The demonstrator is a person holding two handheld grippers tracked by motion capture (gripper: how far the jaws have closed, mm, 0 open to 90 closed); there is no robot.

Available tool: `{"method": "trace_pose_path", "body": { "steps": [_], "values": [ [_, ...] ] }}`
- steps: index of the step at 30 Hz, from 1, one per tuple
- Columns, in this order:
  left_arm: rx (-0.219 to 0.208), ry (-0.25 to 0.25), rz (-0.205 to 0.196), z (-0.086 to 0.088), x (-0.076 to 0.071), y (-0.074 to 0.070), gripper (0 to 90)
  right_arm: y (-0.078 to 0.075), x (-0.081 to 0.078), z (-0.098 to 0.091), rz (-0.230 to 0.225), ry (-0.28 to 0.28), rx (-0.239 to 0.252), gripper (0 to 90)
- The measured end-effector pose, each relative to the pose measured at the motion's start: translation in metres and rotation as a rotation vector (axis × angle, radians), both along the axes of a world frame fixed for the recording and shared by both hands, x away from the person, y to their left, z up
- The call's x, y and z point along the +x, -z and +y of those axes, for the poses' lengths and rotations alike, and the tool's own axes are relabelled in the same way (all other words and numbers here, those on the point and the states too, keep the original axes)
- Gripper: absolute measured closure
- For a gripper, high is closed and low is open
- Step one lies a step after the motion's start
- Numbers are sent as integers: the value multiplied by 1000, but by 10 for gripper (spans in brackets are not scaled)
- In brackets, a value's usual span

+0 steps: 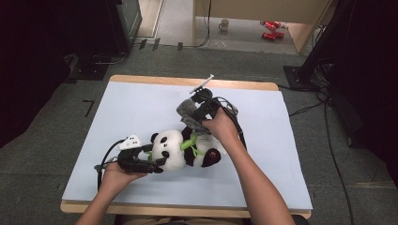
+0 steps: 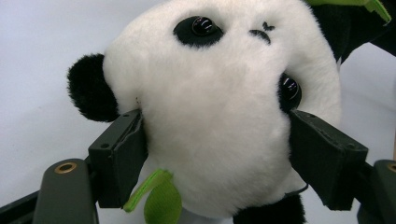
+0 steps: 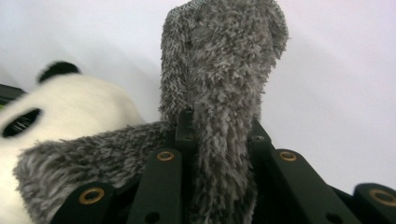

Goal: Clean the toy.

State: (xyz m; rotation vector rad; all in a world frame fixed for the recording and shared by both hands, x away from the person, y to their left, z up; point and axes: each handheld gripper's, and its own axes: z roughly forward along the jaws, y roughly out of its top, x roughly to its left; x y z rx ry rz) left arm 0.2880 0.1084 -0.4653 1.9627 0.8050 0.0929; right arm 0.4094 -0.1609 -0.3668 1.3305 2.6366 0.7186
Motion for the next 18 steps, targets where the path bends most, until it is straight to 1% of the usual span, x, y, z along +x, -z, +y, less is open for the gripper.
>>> {"method": "trace_pose_path", "body": {
  "steps": [4, 6, 8, 11, 13, 15, 18],
  "values": [
    [-1, 0, 1, 0, 0, 0, 223, -3, 2, -15, 2, 33, -7, 746],
    [-1, 0, 2, 0, 0, 0, 223, -9, 2, -18, -19, 42, -11, 750],
    [2, 2, 1, 1, 1, 0, 222, -16, 2, -19, -38, 39, -7, 751],
    [-4, -1, 4, 1, 1, 1, 222, -27, 1, -15, -64, 23, 5, 751],
    [-6, -2, 5, 1, 1, 1, 221, -33, -1, -10, -72, 11, 17, 751],
    [-6, -2, 4, 1, 1, 1, 221, -37, -6, -1, -81, -15, 38, 751],
    [-8, -5, 6, 1, 1, 1, 223, -39, -13, 14, -80, -54, 58, 751]
  ]
}}
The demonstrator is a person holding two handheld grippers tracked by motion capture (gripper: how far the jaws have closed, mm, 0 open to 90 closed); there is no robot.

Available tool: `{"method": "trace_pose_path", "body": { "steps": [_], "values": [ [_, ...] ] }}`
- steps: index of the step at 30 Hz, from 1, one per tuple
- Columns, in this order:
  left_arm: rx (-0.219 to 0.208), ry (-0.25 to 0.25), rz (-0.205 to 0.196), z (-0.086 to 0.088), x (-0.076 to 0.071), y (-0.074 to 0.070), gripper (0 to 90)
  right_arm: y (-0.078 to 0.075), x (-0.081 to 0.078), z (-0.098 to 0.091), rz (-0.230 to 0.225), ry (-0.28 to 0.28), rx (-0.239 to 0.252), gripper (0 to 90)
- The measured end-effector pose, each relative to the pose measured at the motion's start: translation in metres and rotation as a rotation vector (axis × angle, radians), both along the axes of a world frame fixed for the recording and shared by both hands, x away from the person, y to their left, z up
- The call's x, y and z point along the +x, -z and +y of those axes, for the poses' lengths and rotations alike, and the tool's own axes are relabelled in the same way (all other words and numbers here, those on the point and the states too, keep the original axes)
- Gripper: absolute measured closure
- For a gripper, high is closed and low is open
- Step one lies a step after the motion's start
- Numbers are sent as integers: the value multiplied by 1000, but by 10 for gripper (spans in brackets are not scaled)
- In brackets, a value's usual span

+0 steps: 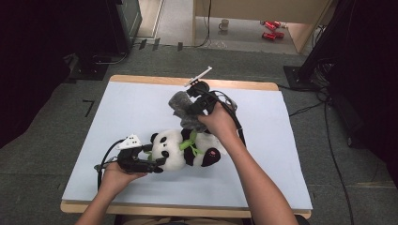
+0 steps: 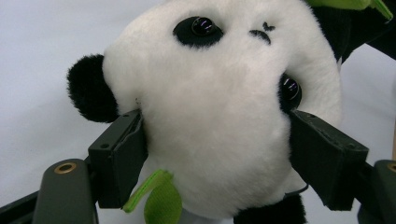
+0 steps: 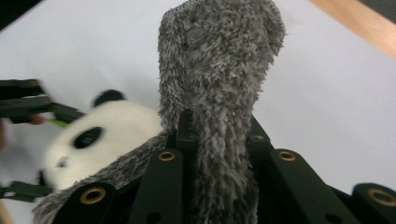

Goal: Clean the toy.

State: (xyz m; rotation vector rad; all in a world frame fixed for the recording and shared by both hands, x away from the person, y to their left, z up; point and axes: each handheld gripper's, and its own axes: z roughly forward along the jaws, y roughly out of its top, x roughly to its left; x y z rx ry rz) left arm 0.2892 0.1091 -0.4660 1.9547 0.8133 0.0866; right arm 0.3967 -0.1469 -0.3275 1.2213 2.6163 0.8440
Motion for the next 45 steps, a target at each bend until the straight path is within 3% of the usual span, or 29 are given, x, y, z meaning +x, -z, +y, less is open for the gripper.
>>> {"method": "trace_pose_path", "body": {
  "steps": [12, 15, 18, 19, 22, 32, 36, 40, 43, 45],
  "values": [
    [9, -8, 14, 0, 2, -2, 226, 6, -34, 61, 39, -153, 111, 747],
    [5, -11, 21, 1, 3, -3, 225, 16, -38, 70, 74, -166, 125, 747],
    [15, -7, 21, 0, 4, -3, 223, 37, -38, 74, 127, -164, 89, 744],
    [17, -8, 20, 0, 4, -3, 218, 46, -36, 72, 148, -154, 88, 742],
    [12, -7, 21, 0, 5, -3, 218, 52, -31, 60, 167, -127, 143, 740],
    [12, 6, 7, -1, 5, -3, 217, 49, -27, 28, 136, -60, 116, 744],
    [10, 5, 11, -1, 6, -3, 217, 49, -25, 16, 110, -46, 55, 756],
    [4, -1, 10, -2, 6, -3, 218, 51, -23, -1, 142, -29, 108, 760],
    [-4, -11, 18, -1, 7, -2, 219, 49, -22, -5, 119, -26, 97, 759],
    [1, -7, 23, 0, 9, -2, 219, 45, -22, -4, 129, -19, 103, 762]
  ]
}}
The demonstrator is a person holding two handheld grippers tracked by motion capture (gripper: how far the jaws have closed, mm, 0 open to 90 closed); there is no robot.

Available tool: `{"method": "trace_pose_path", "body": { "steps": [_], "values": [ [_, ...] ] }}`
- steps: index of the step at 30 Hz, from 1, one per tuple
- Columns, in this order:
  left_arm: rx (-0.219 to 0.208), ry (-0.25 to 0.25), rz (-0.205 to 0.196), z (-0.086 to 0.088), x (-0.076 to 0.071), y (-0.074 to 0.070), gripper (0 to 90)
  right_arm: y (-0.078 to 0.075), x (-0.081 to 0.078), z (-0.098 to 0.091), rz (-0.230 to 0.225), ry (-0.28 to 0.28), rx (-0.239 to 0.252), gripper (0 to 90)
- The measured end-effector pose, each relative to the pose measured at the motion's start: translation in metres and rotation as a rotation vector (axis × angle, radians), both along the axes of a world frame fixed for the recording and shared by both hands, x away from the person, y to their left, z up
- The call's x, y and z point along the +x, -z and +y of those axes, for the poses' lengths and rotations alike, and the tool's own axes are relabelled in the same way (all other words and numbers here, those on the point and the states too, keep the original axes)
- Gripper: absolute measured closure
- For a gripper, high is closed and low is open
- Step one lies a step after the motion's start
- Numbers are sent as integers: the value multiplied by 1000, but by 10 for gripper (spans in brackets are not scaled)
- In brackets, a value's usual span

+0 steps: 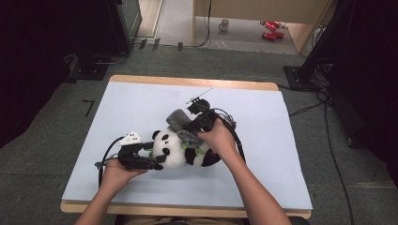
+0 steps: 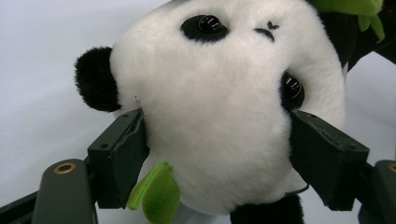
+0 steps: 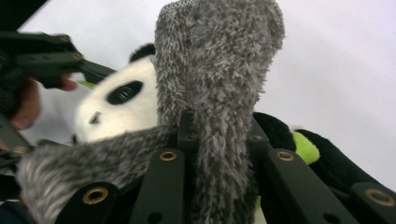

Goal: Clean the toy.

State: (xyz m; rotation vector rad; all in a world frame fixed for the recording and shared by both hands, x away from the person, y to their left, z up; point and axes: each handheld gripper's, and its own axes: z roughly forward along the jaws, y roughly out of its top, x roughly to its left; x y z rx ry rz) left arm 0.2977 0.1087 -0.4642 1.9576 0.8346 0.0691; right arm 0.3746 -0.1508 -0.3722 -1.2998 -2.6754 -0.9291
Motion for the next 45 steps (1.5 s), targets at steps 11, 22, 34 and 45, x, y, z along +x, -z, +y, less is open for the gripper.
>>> {"method": "trace_pose_path", "body": {
  "steps": [11, 22, 34, 45],
  "values": [
    [7, -37, -9, -1, 0, -5, 271, -44, -16, 28, -58, -71, 101, 767],
    [9, -77, 15, -2, 3, -7, 387, 5, -24, 63, 18, -156, 36, 765],
    [-23, -85, 1, -3, 5, -8, 419, 2, -16, 47, -30, -145, 0, 768],
    [-32, -88, 9, -2, 6, -7, 423, -5, -7, 22, -23, -59, -23, 764]
  ]
}}
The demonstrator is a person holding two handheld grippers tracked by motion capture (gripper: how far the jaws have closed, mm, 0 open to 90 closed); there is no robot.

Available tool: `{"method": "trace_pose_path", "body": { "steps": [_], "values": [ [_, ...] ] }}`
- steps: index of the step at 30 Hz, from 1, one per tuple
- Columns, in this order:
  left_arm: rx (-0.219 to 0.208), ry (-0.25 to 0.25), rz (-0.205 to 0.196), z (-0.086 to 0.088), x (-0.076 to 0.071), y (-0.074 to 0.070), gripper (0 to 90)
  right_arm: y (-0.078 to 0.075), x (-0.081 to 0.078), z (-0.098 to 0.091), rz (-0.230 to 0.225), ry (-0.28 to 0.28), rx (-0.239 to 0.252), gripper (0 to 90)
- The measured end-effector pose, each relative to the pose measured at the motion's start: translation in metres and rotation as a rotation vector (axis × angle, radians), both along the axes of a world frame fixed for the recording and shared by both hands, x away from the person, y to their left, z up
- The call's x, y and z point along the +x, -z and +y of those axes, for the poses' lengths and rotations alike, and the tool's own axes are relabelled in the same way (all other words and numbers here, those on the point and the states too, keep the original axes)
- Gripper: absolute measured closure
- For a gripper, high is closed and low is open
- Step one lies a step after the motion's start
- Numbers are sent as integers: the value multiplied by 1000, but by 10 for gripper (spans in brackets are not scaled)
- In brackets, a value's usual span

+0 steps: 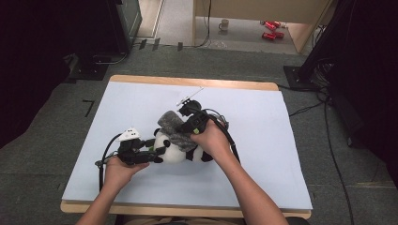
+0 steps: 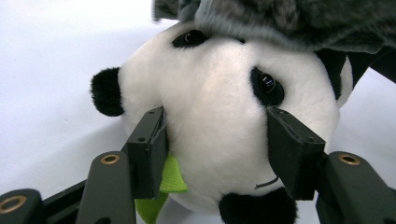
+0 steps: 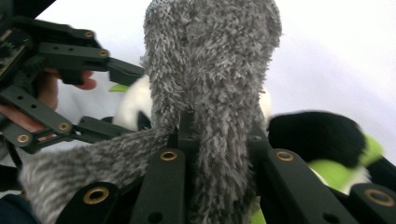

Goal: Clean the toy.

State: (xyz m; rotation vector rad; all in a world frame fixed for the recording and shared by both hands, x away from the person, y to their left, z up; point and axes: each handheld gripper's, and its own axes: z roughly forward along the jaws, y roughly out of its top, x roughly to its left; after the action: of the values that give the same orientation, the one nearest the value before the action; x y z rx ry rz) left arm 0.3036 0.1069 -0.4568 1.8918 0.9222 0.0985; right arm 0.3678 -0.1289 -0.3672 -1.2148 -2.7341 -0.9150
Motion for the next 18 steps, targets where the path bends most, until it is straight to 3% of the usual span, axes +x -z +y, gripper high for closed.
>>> {"method": "trace_pose_path", "body": {
  "steps": [5, 8, 18],
  "values": [
    [15, 15, -15, -1, -2, 0, 422, 4, 8, -20, -5, 75, -89, 768],
    [16, 17, -20, -2, -2, 0, 423, 7, 13, -33, 21, 95, -36, 770],
    [12, 17, -13, 0, -1, 1, 421, -7, 18, -48, -43, 155, -88, 769]
  ]
}}
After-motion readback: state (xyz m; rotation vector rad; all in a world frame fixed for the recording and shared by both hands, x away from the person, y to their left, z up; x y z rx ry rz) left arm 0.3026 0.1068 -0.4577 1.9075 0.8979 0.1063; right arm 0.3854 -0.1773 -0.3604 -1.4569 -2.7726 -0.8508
